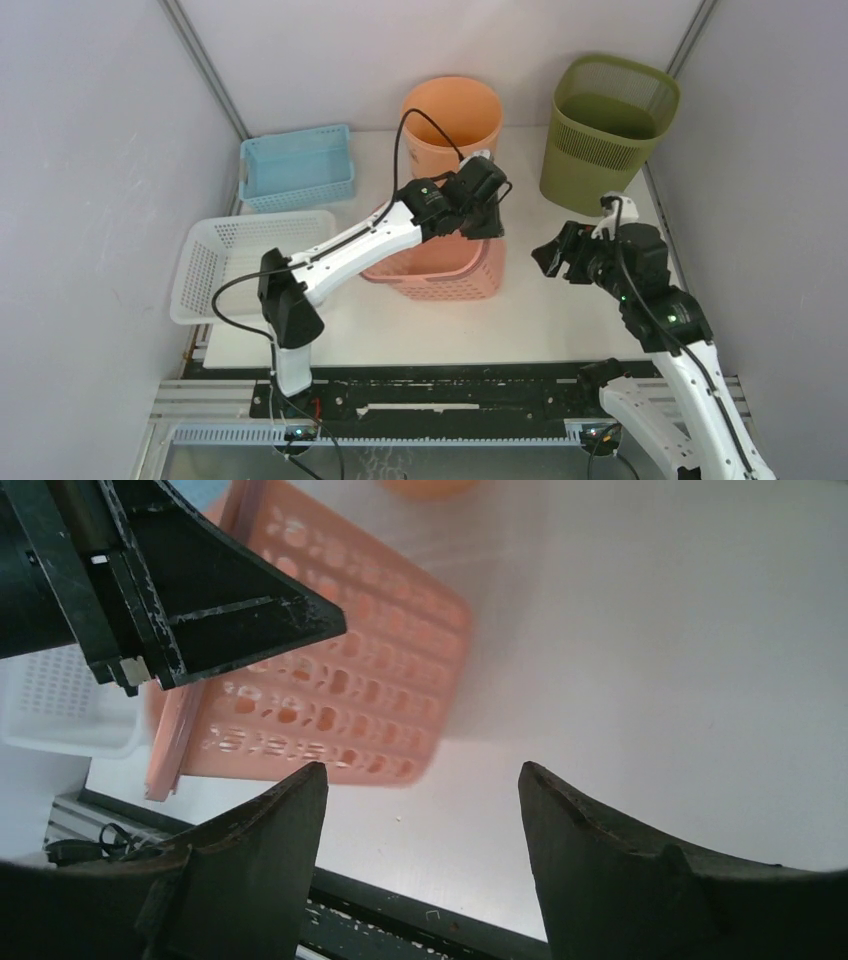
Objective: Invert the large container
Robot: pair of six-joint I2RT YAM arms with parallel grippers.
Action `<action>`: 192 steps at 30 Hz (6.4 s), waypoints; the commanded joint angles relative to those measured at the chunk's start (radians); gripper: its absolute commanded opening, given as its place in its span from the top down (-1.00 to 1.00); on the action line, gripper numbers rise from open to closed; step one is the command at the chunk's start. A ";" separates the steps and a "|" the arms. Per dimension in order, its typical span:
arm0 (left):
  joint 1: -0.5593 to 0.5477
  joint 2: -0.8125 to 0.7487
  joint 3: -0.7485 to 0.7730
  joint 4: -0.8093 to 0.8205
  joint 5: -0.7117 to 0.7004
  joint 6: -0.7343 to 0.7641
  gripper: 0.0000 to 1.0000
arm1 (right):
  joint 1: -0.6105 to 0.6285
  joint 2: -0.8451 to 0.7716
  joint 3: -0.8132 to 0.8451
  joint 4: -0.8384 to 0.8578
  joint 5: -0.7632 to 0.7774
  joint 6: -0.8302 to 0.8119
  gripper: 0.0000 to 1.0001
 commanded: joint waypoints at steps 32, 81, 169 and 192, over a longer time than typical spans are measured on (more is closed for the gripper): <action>0.030 0.118 -0.419 2.046 0.372 -0.851 1.00 | -0.023 0.012 0.630 -0.488 0.369 -0.145 -0.55; 0.160 0.013 -1.232 1.944 0.547 -0.735 -0.41 | -0.023 0.052 0.318 -0.295 0.226 -0.119 -0.52; 0.589 -0.853 -0.989 0.258 -0.235 0.186 -0.96 | 0.186 0.328 -0.049 0.263 0.126 0.108 -0.24; 0.598 -0.763 -1.074 0.317 -0.198 0.165 -0.90 | 0.314 0.341 -0.048 0.241 0.195 0.122 -0.21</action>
